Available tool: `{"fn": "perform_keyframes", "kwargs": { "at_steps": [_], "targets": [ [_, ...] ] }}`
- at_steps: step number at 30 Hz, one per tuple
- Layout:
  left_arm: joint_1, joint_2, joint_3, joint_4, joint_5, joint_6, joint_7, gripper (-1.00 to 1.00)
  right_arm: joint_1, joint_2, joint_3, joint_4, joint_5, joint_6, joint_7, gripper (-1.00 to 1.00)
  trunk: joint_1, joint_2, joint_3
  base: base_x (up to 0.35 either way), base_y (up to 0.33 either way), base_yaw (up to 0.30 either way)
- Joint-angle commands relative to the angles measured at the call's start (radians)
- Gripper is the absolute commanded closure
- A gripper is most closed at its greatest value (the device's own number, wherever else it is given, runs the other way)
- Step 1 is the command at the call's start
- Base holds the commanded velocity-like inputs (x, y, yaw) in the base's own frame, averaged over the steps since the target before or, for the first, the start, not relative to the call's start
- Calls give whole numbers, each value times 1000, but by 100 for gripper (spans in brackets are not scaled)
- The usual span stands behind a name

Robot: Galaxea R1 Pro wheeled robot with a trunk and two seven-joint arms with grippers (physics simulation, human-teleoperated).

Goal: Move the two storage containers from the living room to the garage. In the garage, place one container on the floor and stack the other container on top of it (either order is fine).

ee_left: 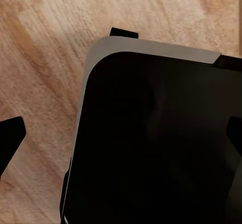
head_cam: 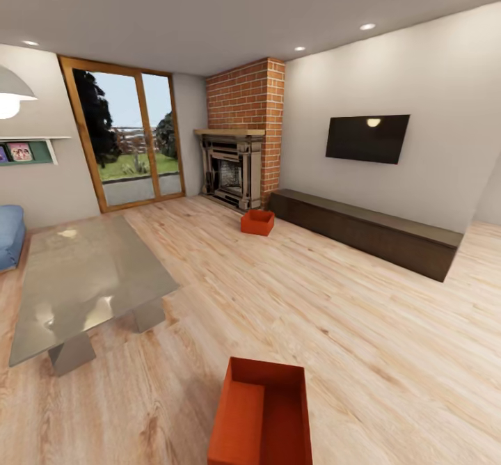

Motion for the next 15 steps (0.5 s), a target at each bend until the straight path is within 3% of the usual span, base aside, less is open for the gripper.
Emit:
{"fn": "perform_keyframes", "kwargs": {
  "at_steps": [1, 15],
  "targets": [
    [0, 0, 0, -1, 6, -1, 0, -100, -1, 0, 8, 3, -11, -5, 4, -100, 0, 0, -1, 291, 0, 0],
    [0, 0, 0, 0, 6, -2, 0, -100, -1, 1, 8, 3, -10, -5, 4, -100, 0, 0, -1, 304, 0, 0]
  ]
}}
